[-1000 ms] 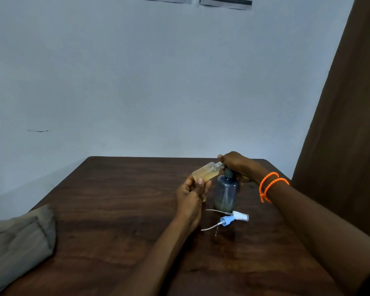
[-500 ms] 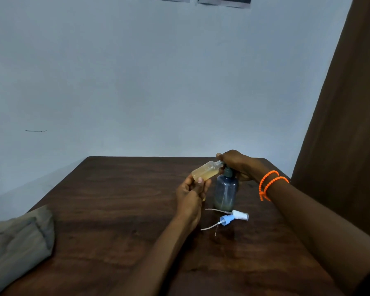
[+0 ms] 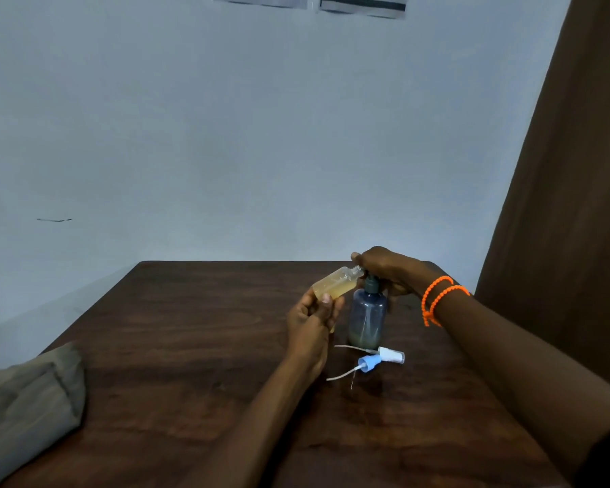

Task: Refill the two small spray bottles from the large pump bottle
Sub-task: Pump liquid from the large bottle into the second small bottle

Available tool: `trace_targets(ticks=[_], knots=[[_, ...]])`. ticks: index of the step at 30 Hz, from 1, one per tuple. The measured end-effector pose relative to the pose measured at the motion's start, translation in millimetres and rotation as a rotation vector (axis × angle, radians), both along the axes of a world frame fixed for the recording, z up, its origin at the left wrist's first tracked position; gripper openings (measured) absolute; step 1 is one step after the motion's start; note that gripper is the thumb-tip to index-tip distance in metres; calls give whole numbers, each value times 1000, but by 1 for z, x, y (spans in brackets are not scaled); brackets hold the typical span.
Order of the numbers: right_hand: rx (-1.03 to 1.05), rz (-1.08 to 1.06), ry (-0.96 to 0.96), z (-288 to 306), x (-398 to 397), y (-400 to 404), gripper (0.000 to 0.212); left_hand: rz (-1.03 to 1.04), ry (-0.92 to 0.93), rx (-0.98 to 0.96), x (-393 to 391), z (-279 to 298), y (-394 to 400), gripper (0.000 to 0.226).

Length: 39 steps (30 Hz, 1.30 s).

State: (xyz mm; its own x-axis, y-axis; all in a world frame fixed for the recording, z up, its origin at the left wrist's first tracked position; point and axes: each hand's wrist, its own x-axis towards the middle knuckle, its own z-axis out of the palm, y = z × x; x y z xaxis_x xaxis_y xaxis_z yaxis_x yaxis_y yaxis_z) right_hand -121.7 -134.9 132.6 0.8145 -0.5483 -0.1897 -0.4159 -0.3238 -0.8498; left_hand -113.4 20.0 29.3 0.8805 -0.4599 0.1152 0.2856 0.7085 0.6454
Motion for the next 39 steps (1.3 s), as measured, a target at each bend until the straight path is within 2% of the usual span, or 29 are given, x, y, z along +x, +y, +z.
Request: trace_targets(ticks=[9, 16, 19, 23, 29, 34, 39], knots=[[102, 16, -24, -5, -1, -4, 25, 1, 4, -12, -1, 1, -2, 31], [-88, 30, 42, 5, 1, -1, 29, -9, 22, -29, -2, 1, 0, 30], [-50, 28, 15, 2, 2, -3, 30, -4, 32, -32, -1, 0, 0, 30], [49, 7, -34, -8, 3, 0, 17, -4, 11, -26, -2, -2, -3, 31], [-5, 41, 37, -1, 4, -8, 27, -9, 19, -36, -3, 1, -1, 30], [63, 29, -60, -14, 10, -10, 20, -10, 15, -23, -2, 0, -4, 27], [62, 47, 20, -8, 10, -15, 24, -11, 12, -30, -1, -2, -2, 29]])
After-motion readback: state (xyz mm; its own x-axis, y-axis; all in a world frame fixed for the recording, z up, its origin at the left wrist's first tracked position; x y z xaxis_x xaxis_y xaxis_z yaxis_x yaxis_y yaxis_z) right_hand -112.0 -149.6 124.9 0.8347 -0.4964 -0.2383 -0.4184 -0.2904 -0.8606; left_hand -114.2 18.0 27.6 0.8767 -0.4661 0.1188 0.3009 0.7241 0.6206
